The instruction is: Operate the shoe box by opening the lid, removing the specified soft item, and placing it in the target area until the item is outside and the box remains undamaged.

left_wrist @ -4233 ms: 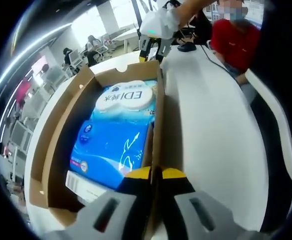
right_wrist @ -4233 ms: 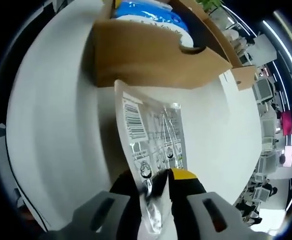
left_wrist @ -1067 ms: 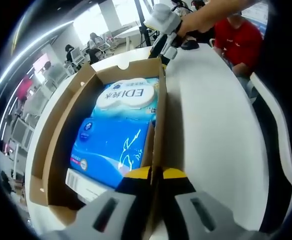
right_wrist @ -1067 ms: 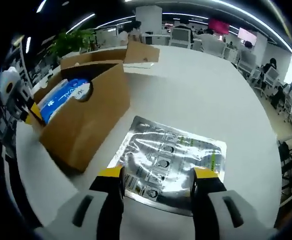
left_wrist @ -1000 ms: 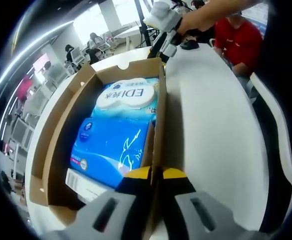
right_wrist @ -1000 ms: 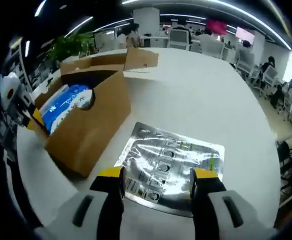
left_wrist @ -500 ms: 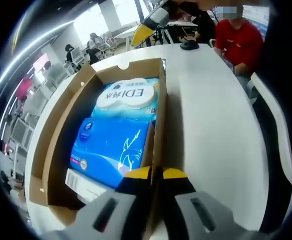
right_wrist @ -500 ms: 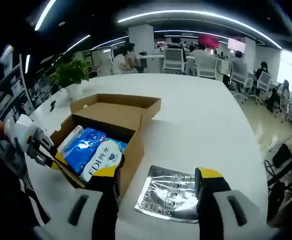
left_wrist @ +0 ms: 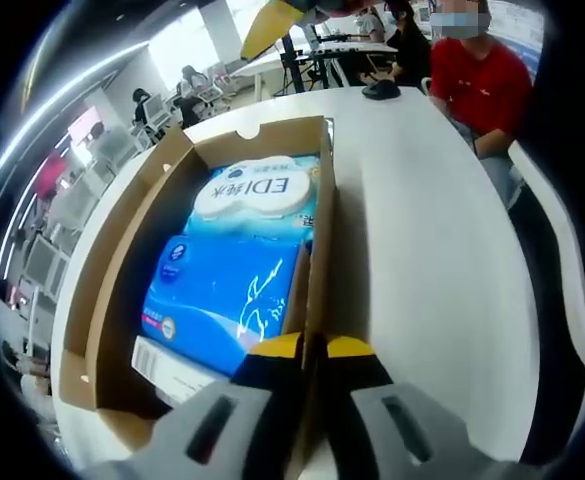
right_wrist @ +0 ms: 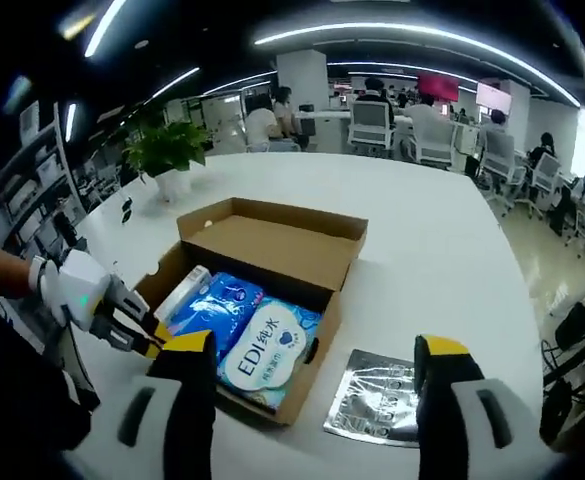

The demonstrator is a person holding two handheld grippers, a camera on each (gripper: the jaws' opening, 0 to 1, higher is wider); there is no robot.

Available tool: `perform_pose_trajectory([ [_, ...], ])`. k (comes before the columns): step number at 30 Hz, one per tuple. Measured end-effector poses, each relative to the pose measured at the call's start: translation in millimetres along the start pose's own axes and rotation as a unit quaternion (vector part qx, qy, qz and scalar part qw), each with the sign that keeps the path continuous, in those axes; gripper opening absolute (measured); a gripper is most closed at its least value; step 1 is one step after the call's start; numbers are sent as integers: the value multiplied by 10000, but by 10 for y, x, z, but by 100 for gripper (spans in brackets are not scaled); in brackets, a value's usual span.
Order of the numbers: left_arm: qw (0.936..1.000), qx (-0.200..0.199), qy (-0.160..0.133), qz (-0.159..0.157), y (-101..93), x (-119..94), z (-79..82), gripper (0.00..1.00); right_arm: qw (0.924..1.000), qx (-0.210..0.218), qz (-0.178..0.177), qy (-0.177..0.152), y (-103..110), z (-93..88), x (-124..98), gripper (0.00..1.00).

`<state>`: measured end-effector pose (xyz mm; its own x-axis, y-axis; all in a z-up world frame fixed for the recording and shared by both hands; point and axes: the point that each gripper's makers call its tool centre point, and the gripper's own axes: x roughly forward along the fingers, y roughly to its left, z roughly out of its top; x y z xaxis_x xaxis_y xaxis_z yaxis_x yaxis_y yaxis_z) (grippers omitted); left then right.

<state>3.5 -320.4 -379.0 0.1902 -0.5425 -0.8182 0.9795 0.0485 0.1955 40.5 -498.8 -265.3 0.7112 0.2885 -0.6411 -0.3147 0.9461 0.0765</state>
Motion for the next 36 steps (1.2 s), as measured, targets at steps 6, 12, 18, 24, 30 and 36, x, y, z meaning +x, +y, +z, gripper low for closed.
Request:
perform_pose_trajectory([
  [6,10000,-38,3,-2,5,11,-9,6,9996,205,162,-83,241,101,89,86],
  [12,10000,-22,4,8,0,6,-1,6,9995,278,54,-148,242,181,180,78],
  [18,10000,-16,-3,25,1,8,-2,6,9984,527,178,-29,377,146,263,79],
  [24,9999,-105,21,98,14,18,-15,6,9990,352,221,162,454,98,327,80],
  [30,10000,40,28,1,-6,-12,20,6,9987,446,215,140,450,92,358,79],
  [36,10000,54,61,-3,-29,-30,34,6,9974,658,157,245,416,28,411,79],
])
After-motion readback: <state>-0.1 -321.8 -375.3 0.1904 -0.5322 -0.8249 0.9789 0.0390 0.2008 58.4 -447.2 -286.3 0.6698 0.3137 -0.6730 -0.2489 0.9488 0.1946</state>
